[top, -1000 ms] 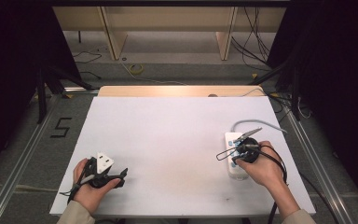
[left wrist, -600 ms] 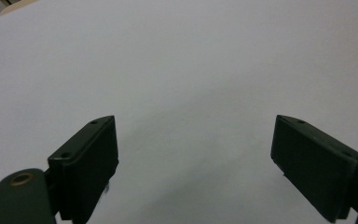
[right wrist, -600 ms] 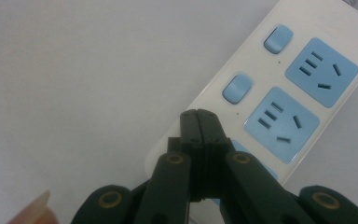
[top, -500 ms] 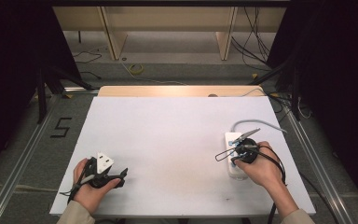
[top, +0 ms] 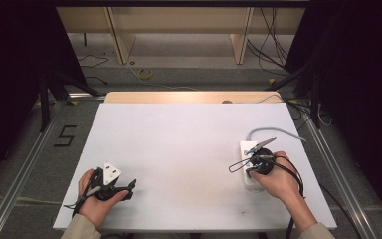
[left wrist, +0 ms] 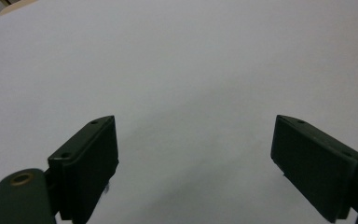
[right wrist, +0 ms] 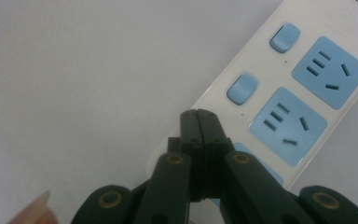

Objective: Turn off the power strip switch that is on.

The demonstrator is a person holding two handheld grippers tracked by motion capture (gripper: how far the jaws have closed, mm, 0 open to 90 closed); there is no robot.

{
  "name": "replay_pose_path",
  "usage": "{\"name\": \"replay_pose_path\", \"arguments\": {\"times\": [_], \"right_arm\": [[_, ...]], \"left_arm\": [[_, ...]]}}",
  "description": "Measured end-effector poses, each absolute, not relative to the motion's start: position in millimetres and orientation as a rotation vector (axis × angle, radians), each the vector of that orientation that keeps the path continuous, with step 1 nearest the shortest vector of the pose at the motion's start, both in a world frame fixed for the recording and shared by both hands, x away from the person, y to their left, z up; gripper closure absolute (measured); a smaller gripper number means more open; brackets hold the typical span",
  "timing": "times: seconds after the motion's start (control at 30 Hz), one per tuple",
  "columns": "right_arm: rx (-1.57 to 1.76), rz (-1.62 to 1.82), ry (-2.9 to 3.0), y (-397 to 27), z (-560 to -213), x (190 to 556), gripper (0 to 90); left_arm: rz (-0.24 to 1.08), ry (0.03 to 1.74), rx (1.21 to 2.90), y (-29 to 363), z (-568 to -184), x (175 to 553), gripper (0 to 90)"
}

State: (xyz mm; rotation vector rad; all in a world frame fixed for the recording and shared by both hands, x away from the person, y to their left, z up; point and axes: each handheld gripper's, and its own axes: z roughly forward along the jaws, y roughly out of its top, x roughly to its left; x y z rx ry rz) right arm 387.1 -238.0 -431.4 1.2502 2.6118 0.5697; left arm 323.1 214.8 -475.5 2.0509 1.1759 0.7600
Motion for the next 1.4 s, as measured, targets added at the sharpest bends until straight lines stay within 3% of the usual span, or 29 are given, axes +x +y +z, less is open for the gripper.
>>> {"name": "replay_pose_path", "arguments": {"times": [1.4], "right_arm": [[1.267, 0.512, 2.585, -231.4, -435.2, 384.4, 90.0]], "left_arm": [[0.767, 1.171, 2.053, 214.0, -475.0, 322.2, 14.4]]}}
